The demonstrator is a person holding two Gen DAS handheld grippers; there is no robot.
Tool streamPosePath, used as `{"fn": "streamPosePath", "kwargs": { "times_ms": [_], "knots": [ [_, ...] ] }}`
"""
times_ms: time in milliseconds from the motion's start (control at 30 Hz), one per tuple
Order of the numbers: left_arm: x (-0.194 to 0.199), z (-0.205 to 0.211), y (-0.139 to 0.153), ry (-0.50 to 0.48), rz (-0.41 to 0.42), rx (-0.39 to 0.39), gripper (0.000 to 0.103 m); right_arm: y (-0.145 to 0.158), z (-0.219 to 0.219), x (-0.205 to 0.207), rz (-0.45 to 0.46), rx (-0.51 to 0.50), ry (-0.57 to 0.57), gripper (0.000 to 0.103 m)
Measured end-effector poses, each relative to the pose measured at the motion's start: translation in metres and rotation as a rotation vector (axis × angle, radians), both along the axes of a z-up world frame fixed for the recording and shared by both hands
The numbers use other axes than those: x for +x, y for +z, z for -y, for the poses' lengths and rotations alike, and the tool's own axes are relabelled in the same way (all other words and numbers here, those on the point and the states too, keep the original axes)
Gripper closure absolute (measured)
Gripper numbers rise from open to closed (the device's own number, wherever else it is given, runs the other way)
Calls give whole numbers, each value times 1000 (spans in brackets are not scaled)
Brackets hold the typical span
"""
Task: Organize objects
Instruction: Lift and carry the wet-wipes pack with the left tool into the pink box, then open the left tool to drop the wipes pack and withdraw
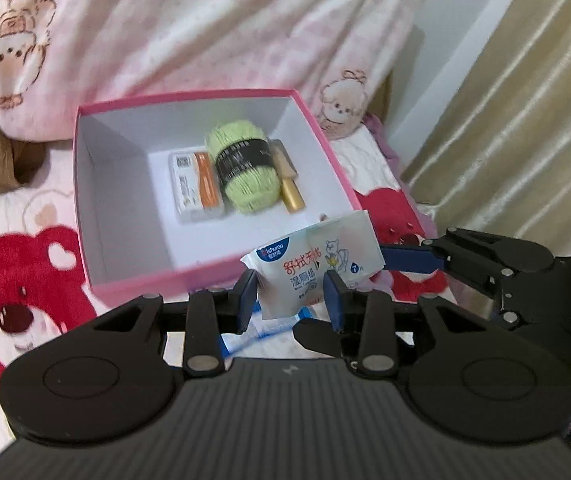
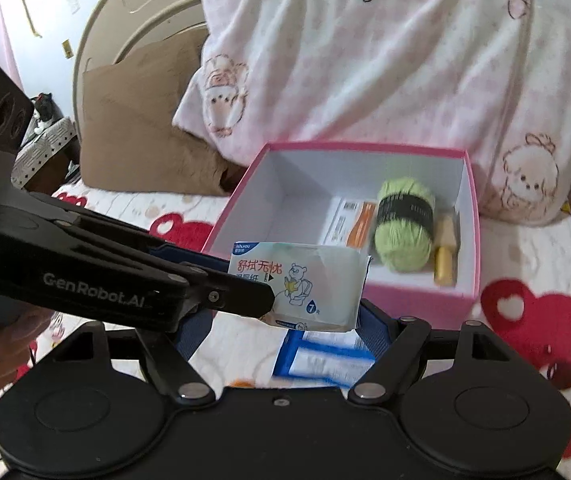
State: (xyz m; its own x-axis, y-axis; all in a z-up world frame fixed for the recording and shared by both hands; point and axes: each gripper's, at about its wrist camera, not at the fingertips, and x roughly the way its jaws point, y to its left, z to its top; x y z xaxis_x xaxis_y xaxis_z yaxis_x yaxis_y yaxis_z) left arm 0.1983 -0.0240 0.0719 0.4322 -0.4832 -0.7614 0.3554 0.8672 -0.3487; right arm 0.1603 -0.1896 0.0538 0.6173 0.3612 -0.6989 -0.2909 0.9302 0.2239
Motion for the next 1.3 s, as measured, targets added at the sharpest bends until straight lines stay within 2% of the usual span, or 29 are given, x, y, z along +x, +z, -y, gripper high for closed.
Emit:
{"fn": "streamPosePath", "kwargs": {
  "times_ms": [167,367,600,833,900,1000,1300],
  "knots": [
    [58,3,-15,-27,-48,40,69,-13,2,49,-44,-2,-23,21],
    [102,1,-60,24,-142,15,69,-52,6,100,-148,28,-50,22],
    [129,-3,-117,99,-245,-62,69,-96,6,133,-252,-5,-81,22],
    [134,7,-142,130,-272,-28,68,-121,2,149,-329,-59,-73,22],
    [132,8,-140,160,-244,-14,62,-122,2,147,-321,-61,-77,22],
    [121,10,-123,165,-140,33,61,-111,3,139,-274,-95,-95,22],
    [78,3,-47,51,-61,41,58,-31,7,81,-129,-110,-75,22]
  ]
}}
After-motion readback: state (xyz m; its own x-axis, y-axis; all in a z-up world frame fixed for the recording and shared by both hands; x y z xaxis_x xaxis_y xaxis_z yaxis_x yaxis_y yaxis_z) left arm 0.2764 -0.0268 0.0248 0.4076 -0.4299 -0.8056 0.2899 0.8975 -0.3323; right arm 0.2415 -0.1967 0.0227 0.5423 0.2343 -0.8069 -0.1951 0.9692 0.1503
